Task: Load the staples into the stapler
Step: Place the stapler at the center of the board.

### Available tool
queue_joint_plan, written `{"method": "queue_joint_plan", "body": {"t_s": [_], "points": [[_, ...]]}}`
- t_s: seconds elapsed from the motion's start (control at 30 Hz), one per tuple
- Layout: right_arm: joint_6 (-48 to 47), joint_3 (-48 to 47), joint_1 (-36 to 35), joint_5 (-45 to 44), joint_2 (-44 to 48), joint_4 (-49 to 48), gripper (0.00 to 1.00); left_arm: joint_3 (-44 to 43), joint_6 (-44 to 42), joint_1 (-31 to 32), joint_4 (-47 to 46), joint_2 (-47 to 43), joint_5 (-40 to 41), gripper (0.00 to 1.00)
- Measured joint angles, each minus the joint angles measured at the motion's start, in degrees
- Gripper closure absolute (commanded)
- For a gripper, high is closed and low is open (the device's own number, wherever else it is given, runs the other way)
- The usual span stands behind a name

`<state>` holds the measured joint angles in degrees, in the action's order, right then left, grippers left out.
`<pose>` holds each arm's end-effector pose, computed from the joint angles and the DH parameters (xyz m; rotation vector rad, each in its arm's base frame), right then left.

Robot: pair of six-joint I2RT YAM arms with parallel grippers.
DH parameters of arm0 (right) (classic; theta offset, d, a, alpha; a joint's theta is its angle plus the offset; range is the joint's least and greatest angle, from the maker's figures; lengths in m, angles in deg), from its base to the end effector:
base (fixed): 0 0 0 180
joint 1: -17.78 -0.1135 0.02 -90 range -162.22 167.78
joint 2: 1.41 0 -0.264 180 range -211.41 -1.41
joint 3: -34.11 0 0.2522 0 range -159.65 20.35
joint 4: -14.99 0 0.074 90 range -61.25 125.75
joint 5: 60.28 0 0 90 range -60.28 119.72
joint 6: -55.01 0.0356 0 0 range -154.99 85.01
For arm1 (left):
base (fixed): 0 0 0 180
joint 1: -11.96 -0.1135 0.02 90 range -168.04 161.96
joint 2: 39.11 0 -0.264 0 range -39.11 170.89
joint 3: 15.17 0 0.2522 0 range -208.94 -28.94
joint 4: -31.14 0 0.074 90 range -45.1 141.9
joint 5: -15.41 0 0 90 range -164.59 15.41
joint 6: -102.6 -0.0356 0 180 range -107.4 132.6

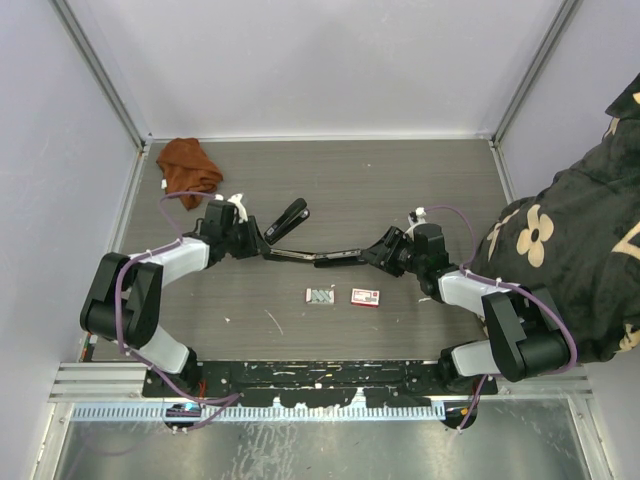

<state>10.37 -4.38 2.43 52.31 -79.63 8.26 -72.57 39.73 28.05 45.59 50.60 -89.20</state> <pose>0.2372 0.0793 0.1525 0.3497 2.2550 1.0135 0.2916 -0.0935 0.1637 -0.1119 2.4529 -0.6502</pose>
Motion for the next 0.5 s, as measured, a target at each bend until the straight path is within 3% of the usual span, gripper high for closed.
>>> {"method": "queue_joint_plan", "body": {"t_s": [0.5], "points": [[-1.18,0.63,4.94,0.9,4.98,3.72,0.4,-1.05,-1.03,0.02,0.24,0.48,2.32,0.74]]}}
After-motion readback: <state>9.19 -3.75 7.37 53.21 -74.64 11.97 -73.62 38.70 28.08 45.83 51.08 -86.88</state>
